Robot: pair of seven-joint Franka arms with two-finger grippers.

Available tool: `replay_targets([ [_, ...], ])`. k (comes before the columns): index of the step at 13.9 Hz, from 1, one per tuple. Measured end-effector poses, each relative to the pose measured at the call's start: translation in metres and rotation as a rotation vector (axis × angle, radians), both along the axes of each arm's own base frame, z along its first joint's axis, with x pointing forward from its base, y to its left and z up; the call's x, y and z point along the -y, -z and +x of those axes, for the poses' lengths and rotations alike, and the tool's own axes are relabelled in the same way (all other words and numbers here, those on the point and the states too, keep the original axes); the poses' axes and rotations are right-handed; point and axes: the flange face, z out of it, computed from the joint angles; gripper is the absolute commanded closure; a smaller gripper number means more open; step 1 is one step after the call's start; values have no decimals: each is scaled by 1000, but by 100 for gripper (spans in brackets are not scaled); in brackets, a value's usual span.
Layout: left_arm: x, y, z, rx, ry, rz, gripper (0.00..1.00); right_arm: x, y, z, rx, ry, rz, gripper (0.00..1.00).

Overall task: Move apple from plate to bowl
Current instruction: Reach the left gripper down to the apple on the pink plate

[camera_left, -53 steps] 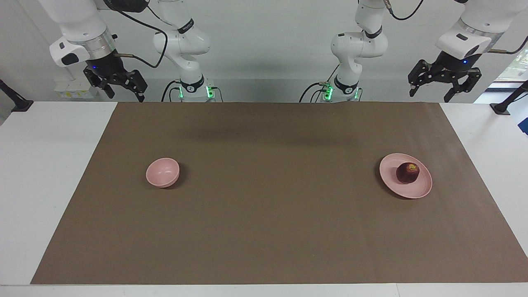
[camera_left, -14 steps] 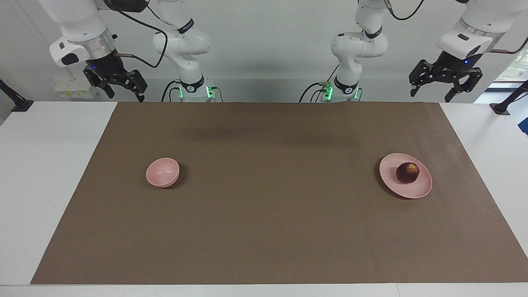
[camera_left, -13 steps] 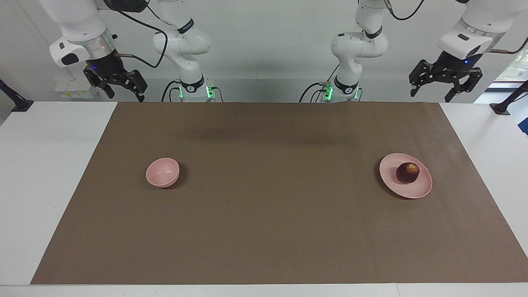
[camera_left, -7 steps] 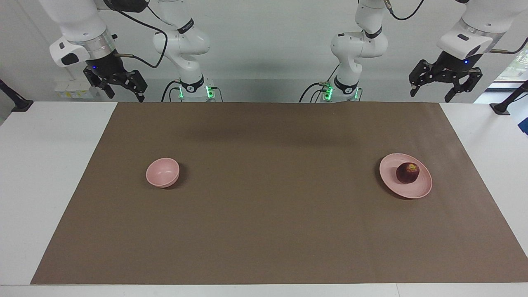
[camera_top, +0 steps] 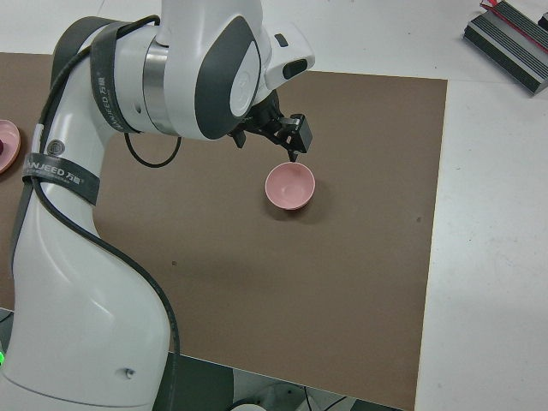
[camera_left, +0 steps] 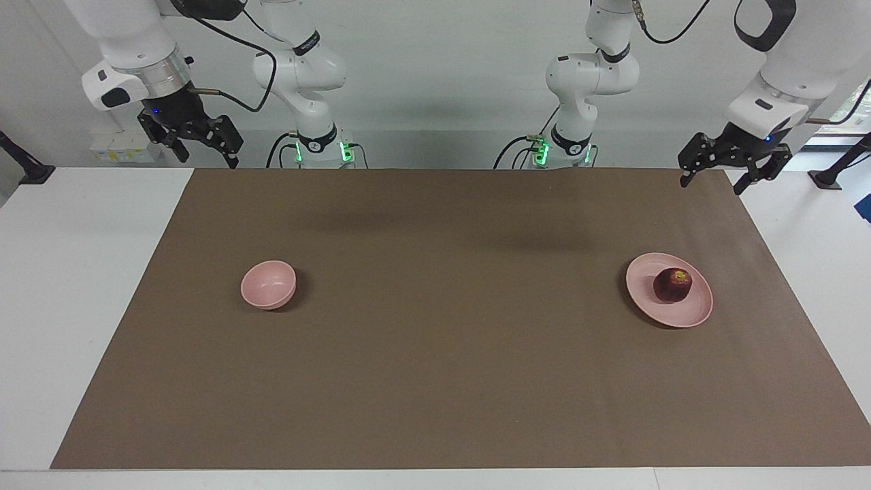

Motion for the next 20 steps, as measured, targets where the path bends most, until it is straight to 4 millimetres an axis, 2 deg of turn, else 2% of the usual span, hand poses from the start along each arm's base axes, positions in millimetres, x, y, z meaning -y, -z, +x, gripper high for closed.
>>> replay_targets([
  [3,-39,71,1,-11,3,1,0,0,0,0,0,0,0,0],
  [5,-61,101,-3,-10,-14,1,0,0,0,0,0,0,0,0],
  [7,-67,136,-6,11,-23,1,0,0,0,0,0,0,0,0],
  [10,-61,195,-3,17,-25,-9,0,0,0,0,0,0,0,0],
  [11,-60,206,0,18,-22,-9,0,0,0,0,0,0,0,0],
  [17,-47,241,17,60,-10,-13,0,0,0,0,0,0,0,0],
  [20,-51,251,22,77,-17,-8,0,0,0,0,0,0,0,0],
])
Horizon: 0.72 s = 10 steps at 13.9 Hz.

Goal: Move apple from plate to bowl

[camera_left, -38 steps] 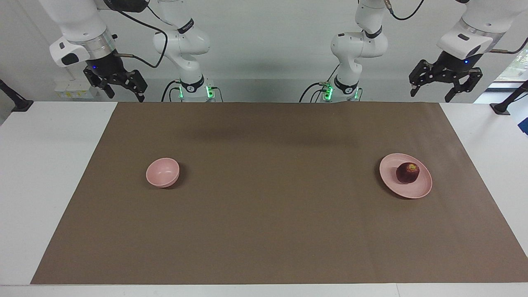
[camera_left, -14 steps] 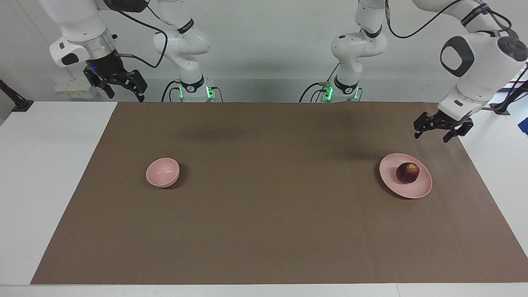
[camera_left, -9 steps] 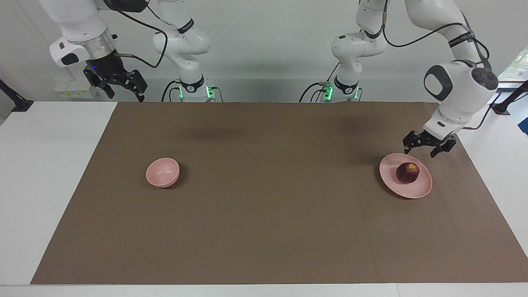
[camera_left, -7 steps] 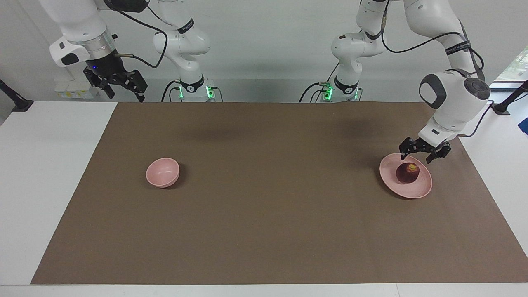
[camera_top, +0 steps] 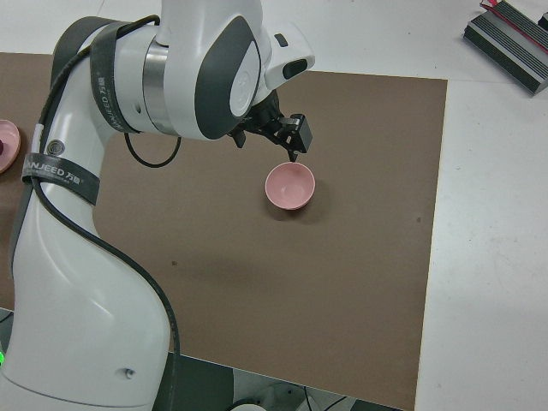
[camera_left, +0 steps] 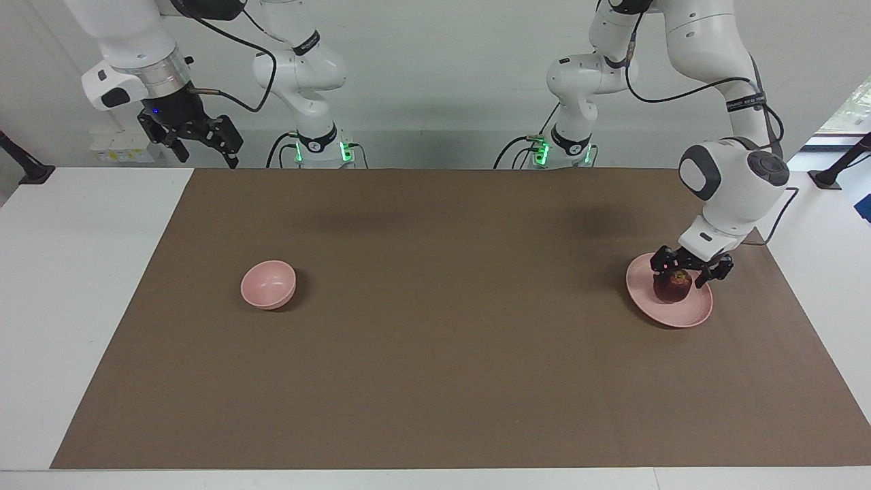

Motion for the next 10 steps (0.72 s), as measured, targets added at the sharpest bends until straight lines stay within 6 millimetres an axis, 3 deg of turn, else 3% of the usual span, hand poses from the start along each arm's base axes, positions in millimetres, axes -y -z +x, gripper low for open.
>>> replay_targets([
  [1,-1,1,0,-1,-2,0,0,0,0,0,0,0,0,0],
  [2,-2,2,-1,-3,-4,0,9,0,0,0,0,0,0,0],
  [5,0,5,-2,-11,-1,-2,71,0,0,0,0,0,0,0],
  [6,2,6,-2,-12,2,-2,84,0,0,0,0,0,0,0],
  [9,3,4,-2,-9,10,-1,99,0,0,0,0,0,0,0],
  [10,4,4,-2,-9,12,-1,100,0,0,0,0,0,0,0],
])
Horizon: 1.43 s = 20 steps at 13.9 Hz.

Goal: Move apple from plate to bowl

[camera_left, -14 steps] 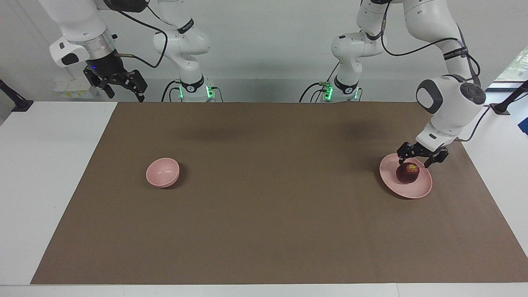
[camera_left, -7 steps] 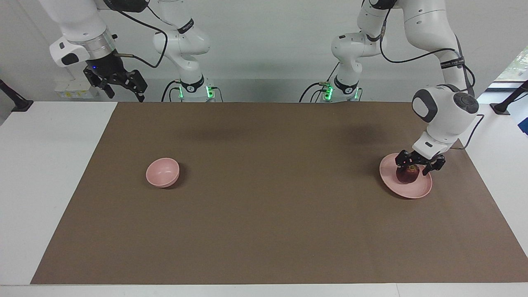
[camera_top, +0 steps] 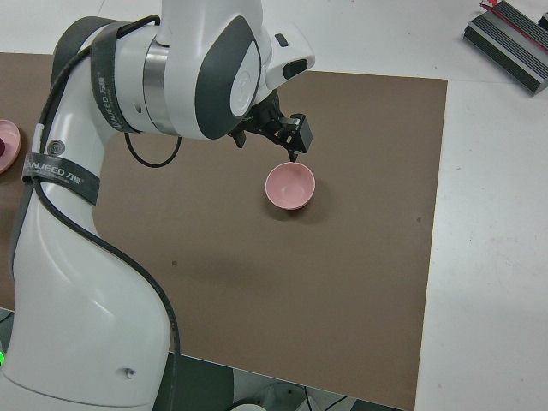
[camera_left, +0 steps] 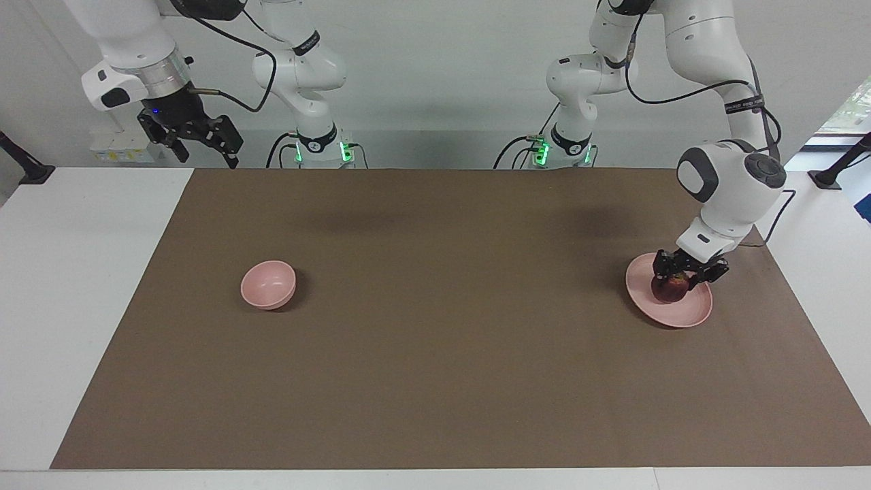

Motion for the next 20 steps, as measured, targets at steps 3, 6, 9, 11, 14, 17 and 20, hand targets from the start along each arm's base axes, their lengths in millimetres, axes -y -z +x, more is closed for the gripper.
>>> replay_targets([
  [3,0,0,0,-1,3,0,100,0,0,0,0,0,0,0],
  [6,0,-6,0,-24,4,-4,100,0,0,0,0,0,0,0],
  [9,4,-35,8,-56,6,-23,100,2,0,0,1,4,0,0],
  [11,10,-62,13,-71,-22,-100,100,4,-1,1,8,5,0,0],
  [14,22,-108,8,-65,-51,-224,100,-11,-2,7,53,-44,4,0],
  [17,41,-134,-7,-95,-69,-378,100,-37,27,20,77,-74,60,0],
  [20,63,-141,-12,-119,-92,-549,100,-78,93,40,46,8,139,0],
])
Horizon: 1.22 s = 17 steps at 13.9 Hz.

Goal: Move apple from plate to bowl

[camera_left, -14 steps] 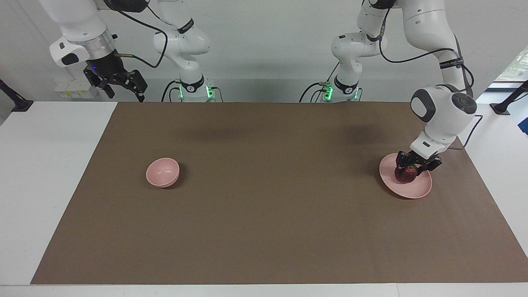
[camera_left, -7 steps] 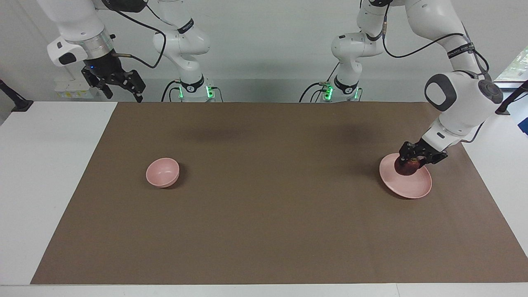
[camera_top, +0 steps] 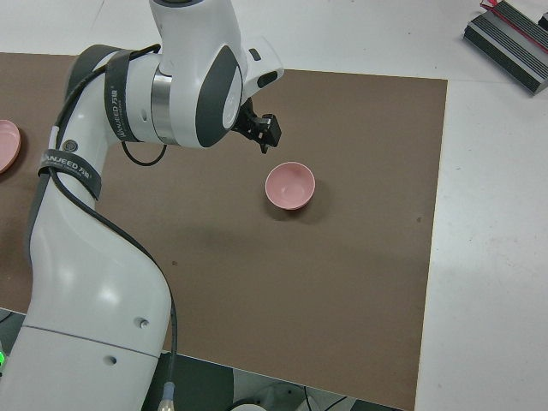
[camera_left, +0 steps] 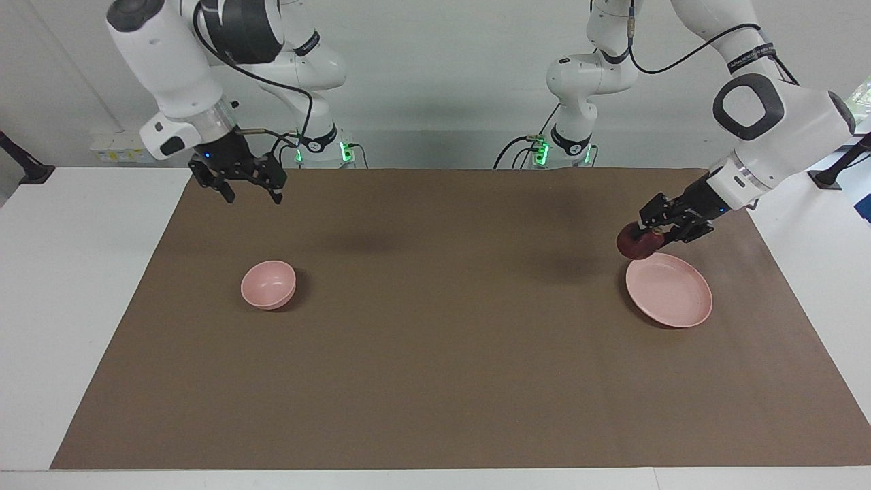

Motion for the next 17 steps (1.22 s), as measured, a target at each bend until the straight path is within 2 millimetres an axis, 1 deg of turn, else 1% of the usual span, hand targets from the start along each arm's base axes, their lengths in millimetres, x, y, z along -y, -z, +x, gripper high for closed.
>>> replay_targets([
  [2,26,0,0,-20,-7,-60,100,-40,43,15,-44,106,68,0],
  [3,41,1,-1,-34,-7,-78,100,-61,59,20,-67,163,109,0],
  [4,56,1,-3,-48,-7,-102,100,-85,71,24,-94,236,158,0],
  [5,69,1,-5,-63,-12,-129,100,-109,78,24,-124,314,202,0],
  [7,90,-2,-9,-98,-40,-180,100,-154,83,20,-182,482,298,0],
  [8,100,-5,-10,-108,-49,-201,100,-172,85,19,-217,577,357,0],
  [9,110,-7,-12,-111,-57,-221,100,-187,87,20,-258,681,422,0],
  [10,120,-9,-12,-112,-69,-239,100,-197,90,22,-299,787,485,0],
  [12,137,-12,-12,-106,-94,-280,100,-210,96,26,-416,985,601,0],
  [14,150,-13,-12,-91,-107,-307,100,-213,94,29,-541,1118,705,0],
  [17,181,-17,-15,-74,-113,-315,100,-214,83,33,-664,1232,817,0],
])
